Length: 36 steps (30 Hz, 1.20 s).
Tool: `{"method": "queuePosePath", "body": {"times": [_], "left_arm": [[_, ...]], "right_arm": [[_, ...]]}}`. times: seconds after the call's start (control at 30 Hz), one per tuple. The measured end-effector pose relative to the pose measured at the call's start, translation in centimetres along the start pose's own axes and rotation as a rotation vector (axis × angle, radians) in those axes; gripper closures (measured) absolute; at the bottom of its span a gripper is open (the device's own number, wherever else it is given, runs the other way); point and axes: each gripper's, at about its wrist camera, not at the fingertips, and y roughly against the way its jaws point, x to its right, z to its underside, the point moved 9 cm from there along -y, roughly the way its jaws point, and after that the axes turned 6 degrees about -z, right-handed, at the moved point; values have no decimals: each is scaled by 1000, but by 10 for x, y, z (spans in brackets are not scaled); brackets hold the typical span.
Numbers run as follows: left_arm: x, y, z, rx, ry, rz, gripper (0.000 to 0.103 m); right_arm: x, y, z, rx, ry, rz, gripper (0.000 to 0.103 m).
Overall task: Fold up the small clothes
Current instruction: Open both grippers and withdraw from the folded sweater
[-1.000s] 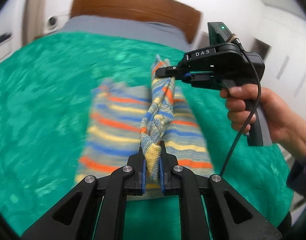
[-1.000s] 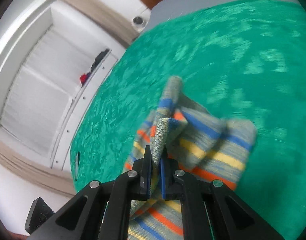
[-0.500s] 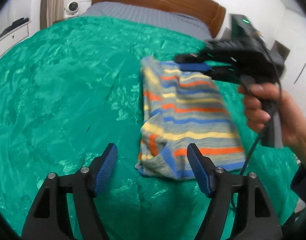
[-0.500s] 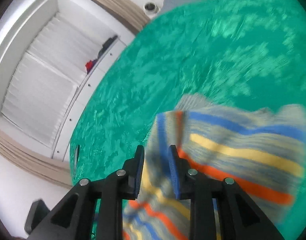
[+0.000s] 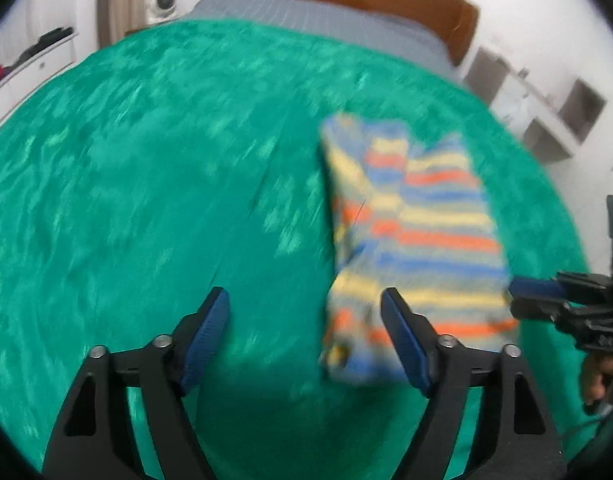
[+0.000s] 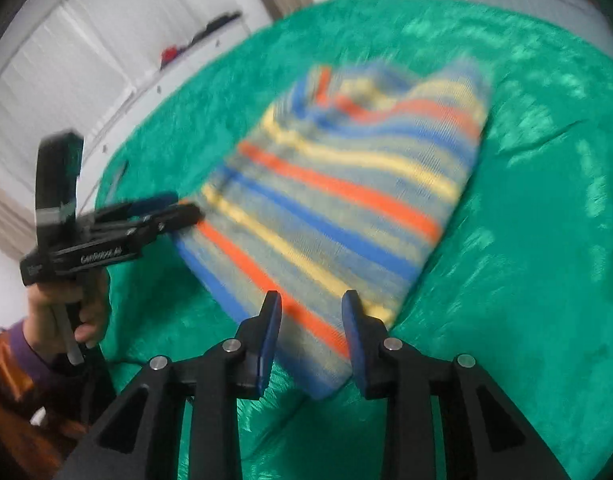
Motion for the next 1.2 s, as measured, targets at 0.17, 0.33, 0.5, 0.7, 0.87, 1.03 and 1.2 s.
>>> {"method": "queuePosePath", "body": {"times": [0.17, 0.33, 0.5, 0.7, 0.87, 1.03, 1.2], "left_arm": [[25, -45, -52, -35, -60, 53, 17], [-3, -110, -62, -132, -22, -112, 32], [-15, -81, -62, -91, 7, -69, 33], [-12, -38, -14, -104, -20, 19, 23], [-32, -33, 31, -152, -73, -114, 32], [-47, 7, 35, -115, -47, -155, 34], [-40, 53, 26, 8, -80, -197, 16]], "right_arm": [[18, 2, -48, 69, -10, 43, 71], [60, -44, -60, 5, -63, 117, 70], [63, -33, -54, 49, -98, 133, 70], [14, 0, -25, 77, -39, 62, 64], [1, -24, 38, -53, -53, 58, 63], [-6, 6, 58, -13, -98, 124, 63], [-26, 49, 65, 86, -93, 188, 32]]}}
